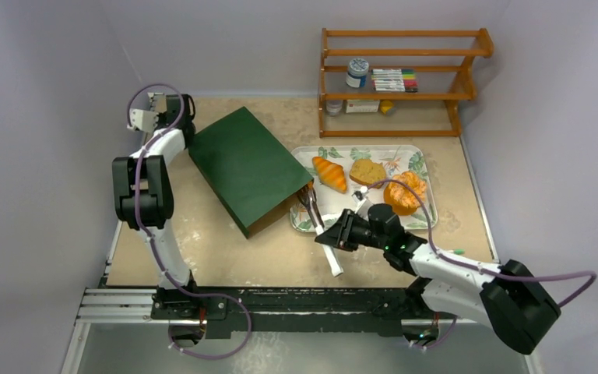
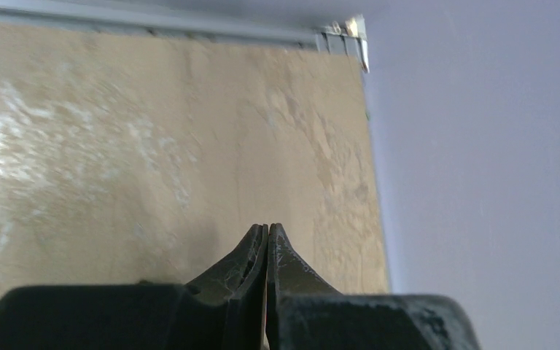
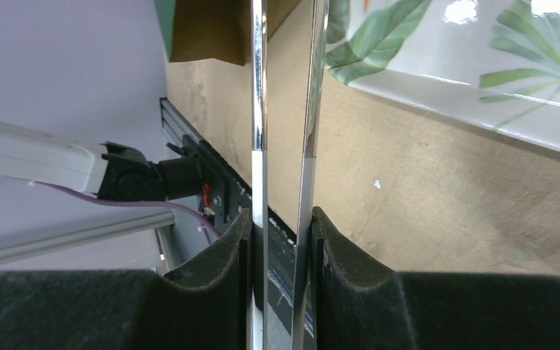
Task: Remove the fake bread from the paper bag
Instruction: Move the paper bag to the center of the board.
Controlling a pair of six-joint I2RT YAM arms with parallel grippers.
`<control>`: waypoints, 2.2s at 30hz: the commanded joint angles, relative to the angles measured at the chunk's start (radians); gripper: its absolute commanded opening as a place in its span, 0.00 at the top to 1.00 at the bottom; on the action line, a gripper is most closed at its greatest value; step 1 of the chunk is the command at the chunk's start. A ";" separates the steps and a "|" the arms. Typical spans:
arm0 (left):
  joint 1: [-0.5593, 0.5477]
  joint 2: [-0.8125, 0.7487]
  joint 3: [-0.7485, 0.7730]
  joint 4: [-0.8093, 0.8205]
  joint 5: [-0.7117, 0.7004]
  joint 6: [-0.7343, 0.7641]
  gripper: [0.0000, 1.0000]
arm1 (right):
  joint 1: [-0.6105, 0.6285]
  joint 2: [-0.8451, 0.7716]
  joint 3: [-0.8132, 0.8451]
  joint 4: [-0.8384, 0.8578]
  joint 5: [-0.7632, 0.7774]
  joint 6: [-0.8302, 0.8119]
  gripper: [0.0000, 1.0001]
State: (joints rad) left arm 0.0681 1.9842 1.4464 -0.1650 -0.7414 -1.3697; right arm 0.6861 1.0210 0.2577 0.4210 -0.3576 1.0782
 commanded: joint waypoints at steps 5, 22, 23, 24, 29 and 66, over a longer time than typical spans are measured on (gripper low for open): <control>-0.036 -0.213 -0.144 0.214 0.407 0.254 0.99 | 0.000 0.184 0.121 0.132 -0.047 -0.062 0.94; -0.350 -0.453 -0.272 -0.003 0.550 0.517 0.97 | -0.020 0.643 0.641 0.064 -0.145 -0.227 0.94; -0.357 -0.465 -0.294 -0.006 0.549 0.516 0.97 | -0.019 0.652 0.645 0.070 -0.141 -0.223 0.94; -0.365 -0.477 -0.315 -0.009 0.552 0.515 0.97 | -0.022 0.661 0.646 0.080 -0.140 -0.219 0.94; -0.414 -0.557 -0.382 -0.087 0.475 0.508 0.90 | -0.064 0.711 0.660 0.128 -0.167 -0.209 0.94; -0.817 -0.445 -0.433 -0.317 -0.462 0.657 0.65 | -0.106 0.802 0.801 0.104 -0.264 -0.239 0.94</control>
State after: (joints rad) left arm -0.7429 1.5112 0.9554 -0.4919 -1.0691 -0.7441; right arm 0.5896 1.8282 1.0058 0.4603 -0.5880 0.8623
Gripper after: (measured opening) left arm 0.342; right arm 0.289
